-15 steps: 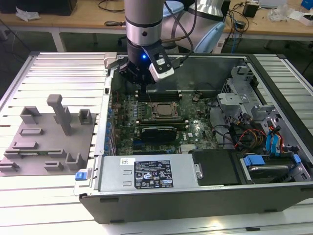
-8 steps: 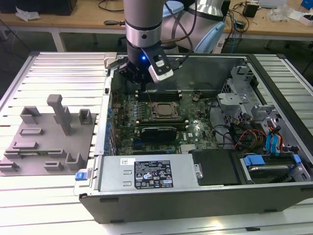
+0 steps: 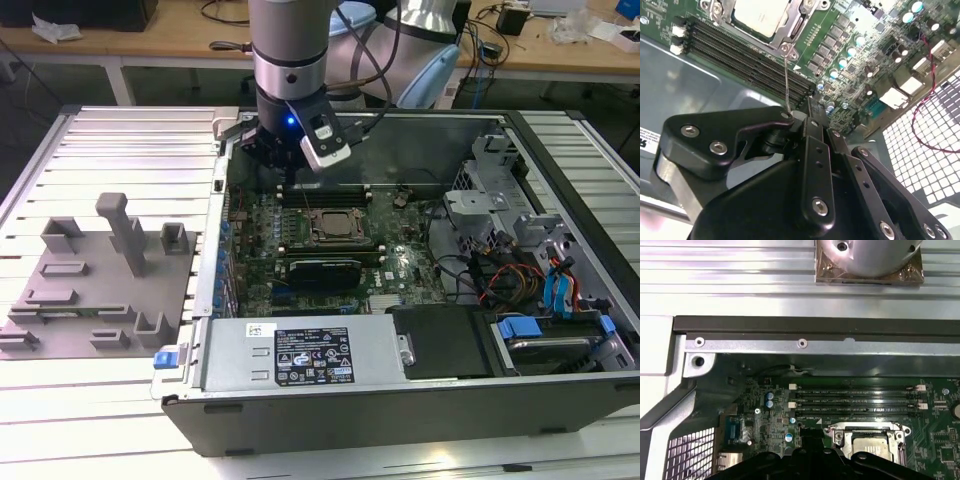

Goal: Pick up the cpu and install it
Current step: 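Install the first cpu locking lever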

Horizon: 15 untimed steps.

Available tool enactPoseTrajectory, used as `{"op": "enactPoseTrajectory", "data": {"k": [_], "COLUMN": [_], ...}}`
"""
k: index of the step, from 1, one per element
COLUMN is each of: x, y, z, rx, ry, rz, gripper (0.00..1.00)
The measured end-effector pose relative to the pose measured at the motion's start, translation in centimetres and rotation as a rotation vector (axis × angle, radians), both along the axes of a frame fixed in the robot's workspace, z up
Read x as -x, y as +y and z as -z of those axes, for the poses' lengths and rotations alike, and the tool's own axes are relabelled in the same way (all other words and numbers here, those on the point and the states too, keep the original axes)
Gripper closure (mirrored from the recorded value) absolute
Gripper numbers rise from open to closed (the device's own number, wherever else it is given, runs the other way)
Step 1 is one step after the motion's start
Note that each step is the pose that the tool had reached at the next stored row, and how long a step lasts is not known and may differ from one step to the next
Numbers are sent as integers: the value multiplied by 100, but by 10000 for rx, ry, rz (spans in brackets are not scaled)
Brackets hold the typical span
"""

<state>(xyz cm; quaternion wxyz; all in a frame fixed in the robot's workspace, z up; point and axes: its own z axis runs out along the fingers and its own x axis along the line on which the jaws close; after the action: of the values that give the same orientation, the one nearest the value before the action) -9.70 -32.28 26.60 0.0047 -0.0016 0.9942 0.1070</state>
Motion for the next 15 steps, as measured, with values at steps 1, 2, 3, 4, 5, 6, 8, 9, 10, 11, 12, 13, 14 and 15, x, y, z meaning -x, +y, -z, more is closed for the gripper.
{"op": "enactPoseTrajectory", "data": {"k": [1,2,3,4,5,6,8,9,10,11,12,13,14,15], "x": [0,0,-1,0,0,0,-5,-25,-39,-56,-98,-160,-197,-235], "y": [0,0,0,0,0,0,0,0,0,0,-1,-4,-7,-10], "z": [2,7,12,25,37,41,45,49,50,50,50,51,51,52], "rx": [-22,-45,-76,-150,-256,-378,-460,-472,-473,-472,-472,-472,-471,-472], "ry": [-3,-4,-3,-3,-2,-3,-3,-2,-3,-3,1,11,20,28], "rz": [0,-1,-2,-1,-1,-1,-1,-1,-1,-2,0,-1,-1,1], "gripper": [89,89,89,89,89,89,89,89,89,89,89,89,89,89]}}
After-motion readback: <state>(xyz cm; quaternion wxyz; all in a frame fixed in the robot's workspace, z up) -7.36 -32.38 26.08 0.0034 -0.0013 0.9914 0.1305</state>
